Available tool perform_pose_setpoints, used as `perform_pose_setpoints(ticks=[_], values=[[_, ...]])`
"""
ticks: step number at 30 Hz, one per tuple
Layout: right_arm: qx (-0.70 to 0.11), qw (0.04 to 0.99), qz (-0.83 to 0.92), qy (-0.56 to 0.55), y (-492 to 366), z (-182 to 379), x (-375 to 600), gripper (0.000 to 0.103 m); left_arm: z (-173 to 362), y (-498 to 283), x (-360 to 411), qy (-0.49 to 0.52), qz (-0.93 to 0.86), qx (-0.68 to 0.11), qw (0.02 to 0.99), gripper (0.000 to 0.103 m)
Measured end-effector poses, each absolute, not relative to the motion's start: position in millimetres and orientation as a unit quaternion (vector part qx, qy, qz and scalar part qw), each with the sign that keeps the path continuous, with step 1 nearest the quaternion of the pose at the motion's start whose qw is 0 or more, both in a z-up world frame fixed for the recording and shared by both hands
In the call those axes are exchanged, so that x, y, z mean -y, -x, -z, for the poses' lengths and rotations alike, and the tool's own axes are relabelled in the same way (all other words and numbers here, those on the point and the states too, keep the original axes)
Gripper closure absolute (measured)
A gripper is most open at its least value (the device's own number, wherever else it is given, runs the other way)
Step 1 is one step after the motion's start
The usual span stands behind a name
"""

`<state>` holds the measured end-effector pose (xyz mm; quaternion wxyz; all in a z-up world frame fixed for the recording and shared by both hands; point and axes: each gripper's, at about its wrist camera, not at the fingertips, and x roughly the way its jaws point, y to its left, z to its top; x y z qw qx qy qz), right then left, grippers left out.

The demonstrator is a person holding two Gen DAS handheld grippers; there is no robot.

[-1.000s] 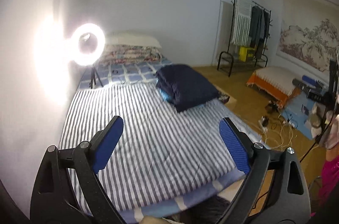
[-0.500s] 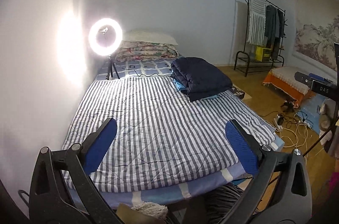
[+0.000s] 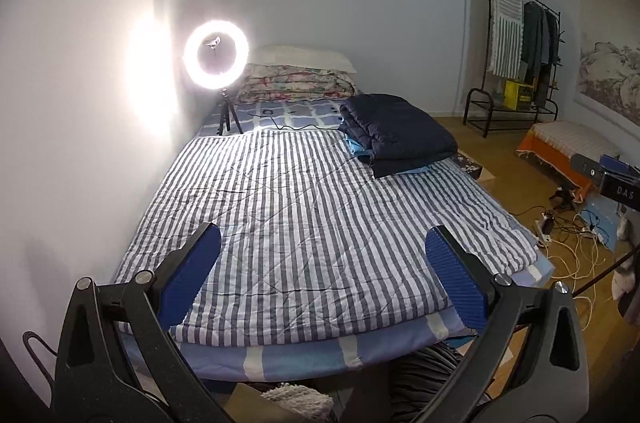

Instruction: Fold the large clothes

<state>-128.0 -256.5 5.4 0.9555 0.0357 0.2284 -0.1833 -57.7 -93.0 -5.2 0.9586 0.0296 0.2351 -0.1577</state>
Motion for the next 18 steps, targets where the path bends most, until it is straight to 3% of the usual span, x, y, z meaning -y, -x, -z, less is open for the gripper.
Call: perform_pose_setpoints(ticks=[18], values=[[-0.244,0.952,0.179,-0.047,117.9,5.4,257.3,0.000,17.1,45.4,91.0,-0.023,0.156,-0.245,0.957,0.000]])
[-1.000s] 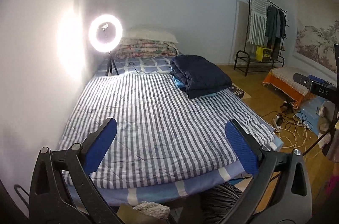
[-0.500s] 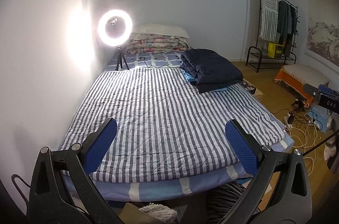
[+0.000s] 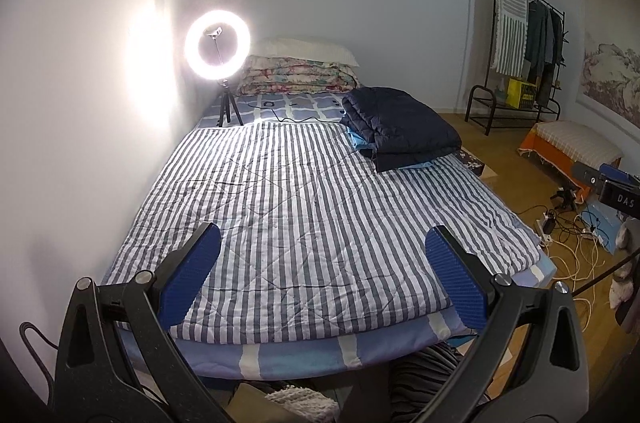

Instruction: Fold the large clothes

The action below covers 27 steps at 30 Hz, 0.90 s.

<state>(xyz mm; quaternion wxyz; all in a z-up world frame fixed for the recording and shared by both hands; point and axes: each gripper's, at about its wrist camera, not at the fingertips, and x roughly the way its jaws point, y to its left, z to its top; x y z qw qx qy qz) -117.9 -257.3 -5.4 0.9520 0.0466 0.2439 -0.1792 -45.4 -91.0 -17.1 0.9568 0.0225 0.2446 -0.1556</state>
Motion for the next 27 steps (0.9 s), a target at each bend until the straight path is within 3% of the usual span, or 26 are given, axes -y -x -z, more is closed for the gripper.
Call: perform_pose_setpoints(ticks=[27], values=[[-0.251,0.951,0.173,-0.048,110.1,11.2,247.4,0.000,18.8,38.6,90.0,-0.021,0.155,-0.243,0.957,0.000]])
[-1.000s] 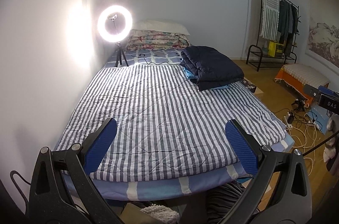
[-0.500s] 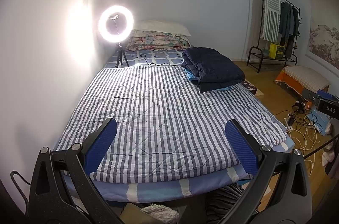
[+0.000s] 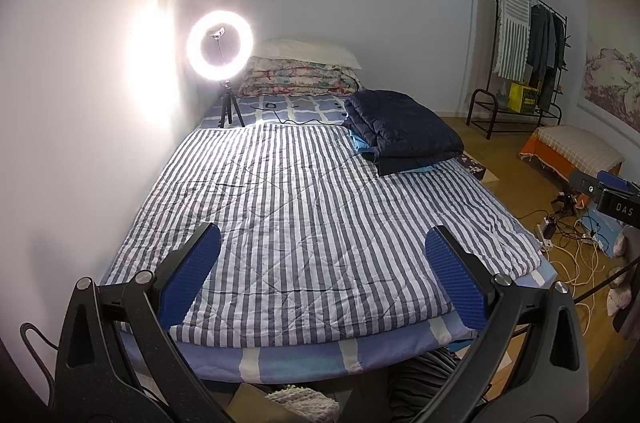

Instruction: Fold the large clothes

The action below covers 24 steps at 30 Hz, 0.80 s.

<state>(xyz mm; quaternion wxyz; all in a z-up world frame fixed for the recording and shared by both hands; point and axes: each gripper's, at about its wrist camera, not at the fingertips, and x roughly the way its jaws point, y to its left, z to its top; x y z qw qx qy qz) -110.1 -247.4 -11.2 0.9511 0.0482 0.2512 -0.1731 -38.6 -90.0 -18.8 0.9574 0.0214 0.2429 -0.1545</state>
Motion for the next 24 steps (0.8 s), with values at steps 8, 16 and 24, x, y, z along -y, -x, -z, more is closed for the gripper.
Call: perform_pose_setpoints(ticks=[8,16,24], values=[[-0.255,0.951,0.170,-0.049,108.2,12.0,248.0,0.000,18.5,39.1,90.0,-0.020,0.154,-0.243,0.957,0.000],[-0.259,0.949,0.171,-0.051,106.4,13.7,245.7,0.000,18.9,39.8,90.5,-0.021,0.152,-0.242,0.958,0.000],[-0.259,0.949,0.172,-0.051,106.6,14.1,246.0,0.000,19.1,39.6,91.2,-0.024,0.150,-0.242,0.958,0.000]])
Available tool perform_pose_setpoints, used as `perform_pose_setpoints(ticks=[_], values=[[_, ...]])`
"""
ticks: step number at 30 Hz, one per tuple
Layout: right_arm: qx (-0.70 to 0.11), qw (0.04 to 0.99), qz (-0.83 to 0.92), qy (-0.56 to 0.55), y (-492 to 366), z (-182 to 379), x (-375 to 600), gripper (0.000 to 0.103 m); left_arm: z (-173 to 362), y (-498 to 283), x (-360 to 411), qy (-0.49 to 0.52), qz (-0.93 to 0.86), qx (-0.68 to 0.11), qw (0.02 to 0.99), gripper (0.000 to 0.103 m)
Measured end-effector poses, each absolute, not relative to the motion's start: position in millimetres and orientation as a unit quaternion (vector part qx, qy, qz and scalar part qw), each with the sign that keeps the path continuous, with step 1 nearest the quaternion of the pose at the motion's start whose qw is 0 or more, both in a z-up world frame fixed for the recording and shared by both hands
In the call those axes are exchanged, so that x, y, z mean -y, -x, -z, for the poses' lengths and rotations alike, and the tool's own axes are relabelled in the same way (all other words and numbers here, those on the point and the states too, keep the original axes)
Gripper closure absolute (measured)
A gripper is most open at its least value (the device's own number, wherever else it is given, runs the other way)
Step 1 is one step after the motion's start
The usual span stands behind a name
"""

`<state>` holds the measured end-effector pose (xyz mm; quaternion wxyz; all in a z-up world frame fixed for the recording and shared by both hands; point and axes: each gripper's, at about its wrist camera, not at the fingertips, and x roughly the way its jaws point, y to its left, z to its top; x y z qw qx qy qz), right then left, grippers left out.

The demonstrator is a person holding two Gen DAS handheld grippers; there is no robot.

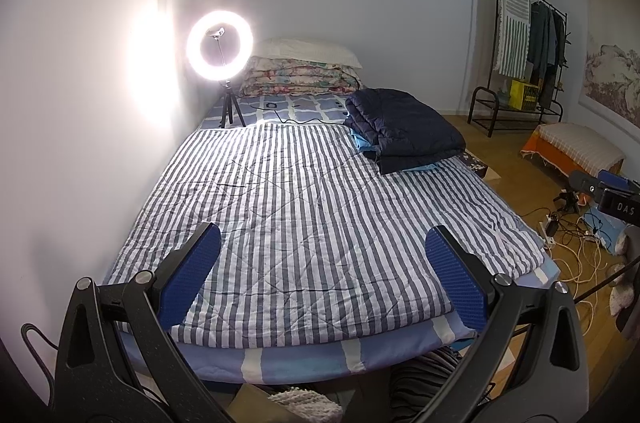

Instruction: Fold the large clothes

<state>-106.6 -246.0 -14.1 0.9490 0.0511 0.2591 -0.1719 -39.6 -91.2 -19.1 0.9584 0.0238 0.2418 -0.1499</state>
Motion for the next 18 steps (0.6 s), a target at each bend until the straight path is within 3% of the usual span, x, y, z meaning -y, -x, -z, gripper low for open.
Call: perform_pose_setpoints(ticks=[18], values=[[-0.266,0.948,0.169,-0.051,102.7,17.0,243.6,0.000,25.1,41.0,87.4,-0.032,0.134,-0.232,0.963,0.000]])
